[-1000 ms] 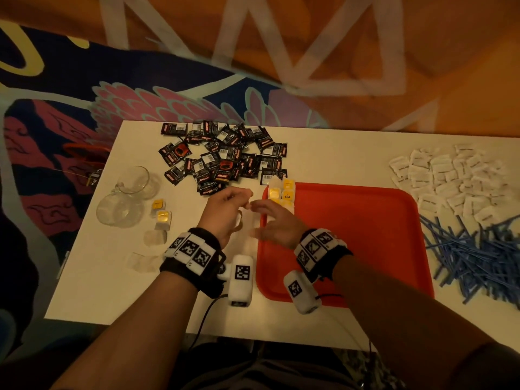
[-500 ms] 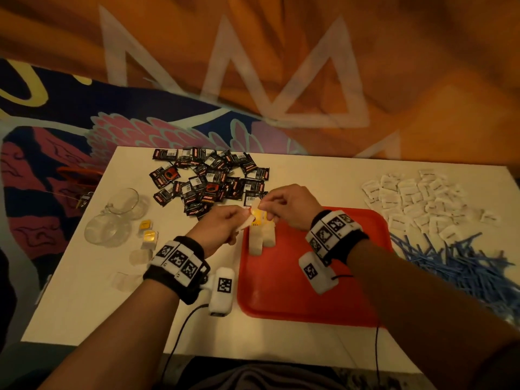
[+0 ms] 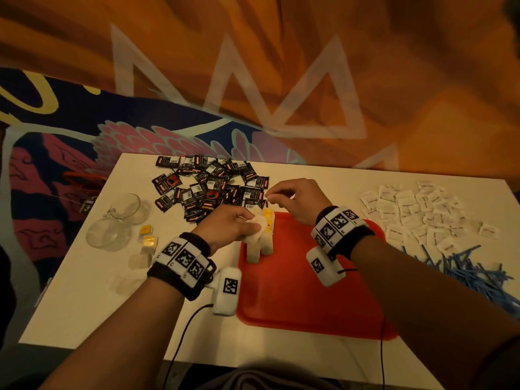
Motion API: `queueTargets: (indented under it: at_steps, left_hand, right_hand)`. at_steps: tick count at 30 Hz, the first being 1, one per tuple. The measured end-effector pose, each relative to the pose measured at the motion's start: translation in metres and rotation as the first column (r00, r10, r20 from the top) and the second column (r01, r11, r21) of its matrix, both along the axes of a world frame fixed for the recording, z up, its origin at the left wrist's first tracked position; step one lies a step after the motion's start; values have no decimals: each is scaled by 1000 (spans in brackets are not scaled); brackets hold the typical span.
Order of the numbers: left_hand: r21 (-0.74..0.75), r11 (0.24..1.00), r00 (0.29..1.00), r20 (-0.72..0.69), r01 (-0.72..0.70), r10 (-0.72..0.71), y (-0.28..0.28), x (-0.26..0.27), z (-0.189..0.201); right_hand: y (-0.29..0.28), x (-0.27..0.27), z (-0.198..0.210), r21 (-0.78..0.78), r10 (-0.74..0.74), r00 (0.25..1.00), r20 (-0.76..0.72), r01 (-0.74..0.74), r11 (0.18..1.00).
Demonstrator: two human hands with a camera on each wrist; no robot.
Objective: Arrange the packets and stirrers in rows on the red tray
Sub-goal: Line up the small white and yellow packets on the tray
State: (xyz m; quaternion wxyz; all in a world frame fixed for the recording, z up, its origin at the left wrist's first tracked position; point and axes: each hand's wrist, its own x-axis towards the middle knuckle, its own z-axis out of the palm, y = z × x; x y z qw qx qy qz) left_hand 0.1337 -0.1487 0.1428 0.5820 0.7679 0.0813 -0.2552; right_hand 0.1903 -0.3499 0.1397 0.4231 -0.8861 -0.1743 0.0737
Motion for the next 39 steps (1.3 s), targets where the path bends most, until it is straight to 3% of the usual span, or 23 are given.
queueTargets:
  at_steps: [4, 7, 10, 15, 17, 19, 22, 24, 26, 32, 39]
  left_hand:
    - [-204, 977, 995, 72, -57, 73, -7, -1, 8]
    - [-454, 860, 957, 49, -234, 286, -14, 3, 15]
    - [-540, 769, 912, 7, -342, 411, -18, 9, 20]
    - [-508, 733, 850, 5, -452, 527, -20, 12, 15]
    - [-486, 736, 839, 11, -470, 543, -19, 12, 10]
    - [-472, 743, 838, 19, -474, 546, -17, 11, 6]
    - [-445, 769, 849, 36, -459, 527, -17, 9, 2]
    - [-433, 773, 847, 40, -463, 530, -17, 8, 0]
    - [-436, 775, 851, 37, -458, 524, -18, 8, -3]
    - [-368, 807, 877, -55, -462, 477, -19, 3, -20]
    - [-344, 819, 888, -211, -459, 409, -14, -3, -49]
  right_hand:
    - [1, -1, -5, 49, -85, 996, -19, 86, 995]
    - [10, -17, -12, -13, -44, 994, -98, 43, 999]
    - [23, -37, -19, -40, 47, 986, -161, -54, 998]
    - [25, -54, -37, -106, 225, 952, -209, -250, 962]
    - [18, -52, -46, -255, 183, 948, -262, -251, 934]
    - [10, -44, -46, -289, 67, 963, -261, -144, 946]
    - [3, -32, -32, 6, -74, 964, -256, 78, 997]
    - [7, -26, -21, 237, -47, 951, -305, 124, 964]
    - [14, -24, -15, 359, 9, 950, -313, 109, 927]
    - [31, -25, -32, 357, -1, 962, -272, 102, 929]
    - [36, -36, -58, 263, -180, 917, -355, 283, 922]
